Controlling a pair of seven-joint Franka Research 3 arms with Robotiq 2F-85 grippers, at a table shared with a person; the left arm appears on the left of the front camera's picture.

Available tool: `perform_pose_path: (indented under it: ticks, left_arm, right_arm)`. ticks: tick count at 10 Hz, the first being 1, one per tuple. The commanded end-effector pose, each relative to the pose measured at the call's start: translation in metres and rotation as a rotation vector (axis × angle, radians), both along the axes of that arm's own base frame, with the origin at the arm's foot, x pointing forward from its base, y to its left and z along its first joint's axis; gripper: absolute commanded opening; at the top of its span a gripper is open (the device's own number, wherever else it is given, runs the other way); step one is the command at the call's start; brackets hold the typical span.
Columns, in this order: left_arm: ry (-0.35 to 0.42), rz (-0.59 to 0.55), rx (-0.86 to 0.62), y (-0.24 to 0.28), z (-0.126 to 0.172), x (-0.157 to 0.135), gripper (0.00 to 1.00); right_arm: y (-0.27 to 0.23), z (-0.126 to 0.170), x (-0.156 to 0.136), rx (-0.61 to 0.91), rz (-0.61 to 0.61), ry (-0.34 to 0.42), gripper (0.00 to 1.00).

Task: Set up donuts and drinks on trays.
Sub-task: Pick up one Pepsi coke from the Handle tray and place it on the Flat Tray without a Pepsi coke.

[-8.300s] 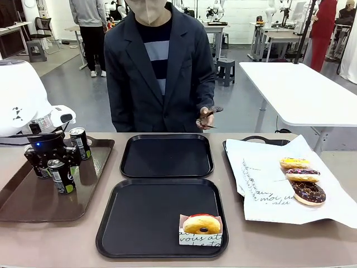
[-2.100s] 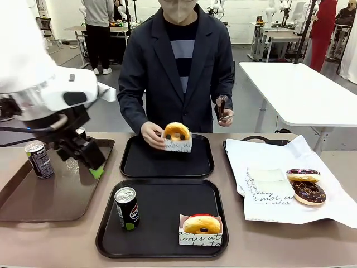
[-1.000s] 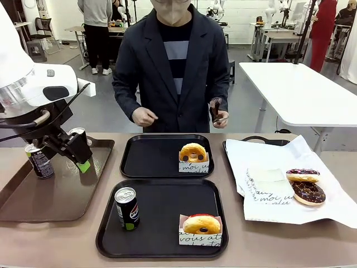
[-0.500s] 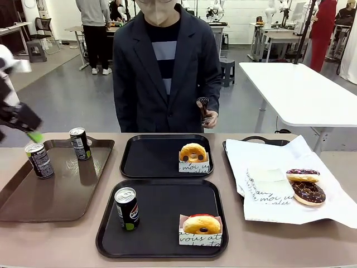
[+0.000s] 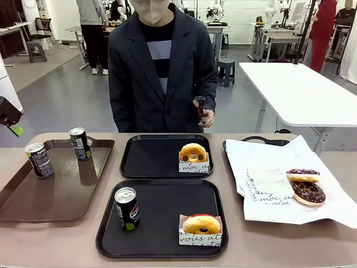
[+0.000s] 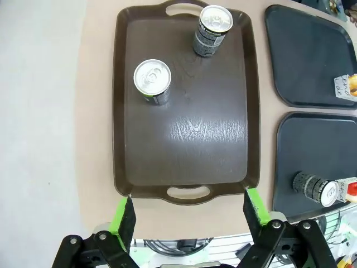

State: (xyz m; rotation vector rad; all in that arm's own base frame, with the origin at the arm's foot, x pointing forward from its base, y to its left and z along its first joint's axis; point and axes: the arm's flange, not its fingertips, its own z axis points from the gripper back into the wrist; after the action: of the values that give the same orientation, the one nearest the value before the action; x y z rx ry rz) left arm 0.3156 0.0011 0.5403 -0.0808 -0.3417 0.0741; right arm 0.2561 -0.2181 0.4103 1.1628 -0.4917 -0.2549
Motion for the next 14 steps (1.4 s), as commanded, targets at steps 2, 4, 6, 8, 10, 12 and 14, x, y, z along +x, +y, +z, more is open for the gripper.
perform_pose_path:
  ticks: [2,4,6,8,10,12,14]
  left_arm:
    - [0.0,0.0,0.0,0.0,0.0,0.0,1.0]
    - [0.087,0.136,0.032,0.008,-0.029,0.056,1.0]
    - [0.127,0.181,0.042,0.015,-0.052,0.094,1.0]
    - [0.158,0.205,0.076,0.014,-0.078,0.12,1.0]
    - [0.177,0.232,0.097,0.011,-0.101,0.139,1.0]
    - [0.168,0.248,0.1,0.009,-0.117,0.155,1.0]
    - [0.206,0.27,0.062,0.009,-0.135,0.168,1.0]
  right_arm:
    - [-0.001,0.0,0.003,0.014,-0.002,-0.036,1.0]
    - [-0.001,0.0,0.003,0.014,-0.002,-0.036,1.0]
    - [-0.001,0.0,0.003,0.014,-0.002,-0.036,1.0]
    - [-0.001,0.0,0.003,0.014,-0.002,-0.036,1.0]
    - [-0.001,0.0,0.003,0.014,-0.002,-0.036,1.0]
    - [-0.001,0.0,0.003,0.014,-0.002,-0.036,1.0]
    - [-0.001,0.0,0.003,0.014,-0.002,-0.036,1.0]
